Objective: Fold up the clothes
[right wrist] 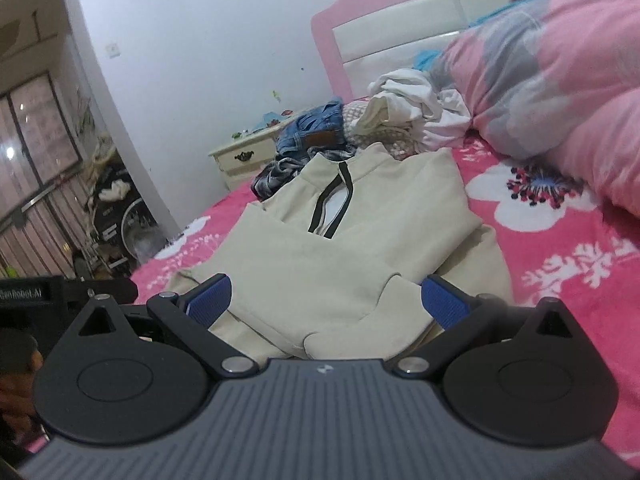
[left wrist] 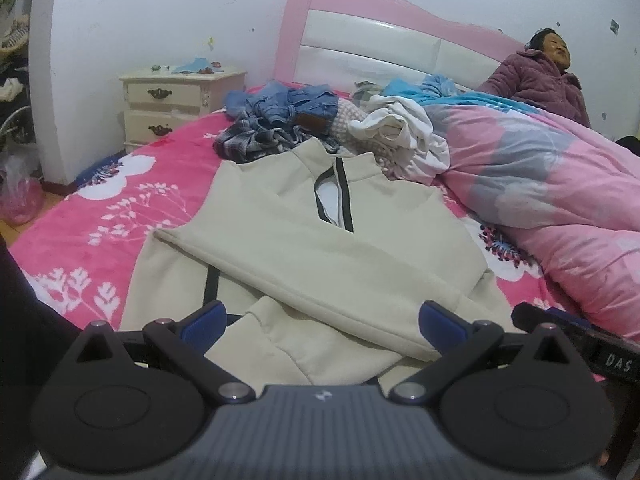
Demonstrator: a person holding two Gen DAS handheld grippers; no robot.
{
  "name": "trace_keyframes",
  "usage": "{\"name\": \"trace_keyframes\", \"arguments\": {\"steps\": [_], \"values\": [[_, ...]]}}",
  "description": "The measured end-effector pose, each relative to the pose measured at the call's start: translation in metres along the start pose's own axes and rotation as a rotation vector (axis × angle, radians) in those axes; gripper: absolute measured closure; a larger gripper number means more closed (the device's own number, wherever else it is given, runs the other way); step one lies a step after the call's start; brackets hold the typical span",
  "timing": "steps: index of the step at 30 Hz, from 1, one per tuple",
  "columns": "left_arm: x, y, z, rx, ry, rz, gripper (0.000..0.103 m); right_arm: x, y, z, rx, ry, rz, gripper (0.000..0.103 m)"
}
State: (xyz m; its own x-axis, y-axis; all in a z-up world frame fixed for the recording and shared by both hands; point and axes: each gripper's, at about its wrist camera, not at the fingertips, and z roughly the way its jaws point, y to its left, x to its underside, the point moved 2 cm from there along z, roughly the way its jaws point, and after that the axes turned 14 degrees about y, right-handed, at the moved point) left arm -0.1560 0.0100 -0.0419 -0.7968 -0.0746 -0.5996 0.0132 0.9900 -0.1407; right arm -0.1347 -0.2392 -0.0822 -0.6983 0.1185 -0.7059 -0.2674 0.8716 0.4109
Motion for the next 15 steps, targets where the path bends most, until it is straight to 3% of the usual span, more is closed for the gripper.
{"name": "trace_keyframes", "arguments": {"steps": [15], "values": [[0.0014,0.0023,-0.0019,-0.038,0.008,0.003,0.000,0.0037,0.0017,0.0074,0.085,0.035,-0.056,0.001]]}}
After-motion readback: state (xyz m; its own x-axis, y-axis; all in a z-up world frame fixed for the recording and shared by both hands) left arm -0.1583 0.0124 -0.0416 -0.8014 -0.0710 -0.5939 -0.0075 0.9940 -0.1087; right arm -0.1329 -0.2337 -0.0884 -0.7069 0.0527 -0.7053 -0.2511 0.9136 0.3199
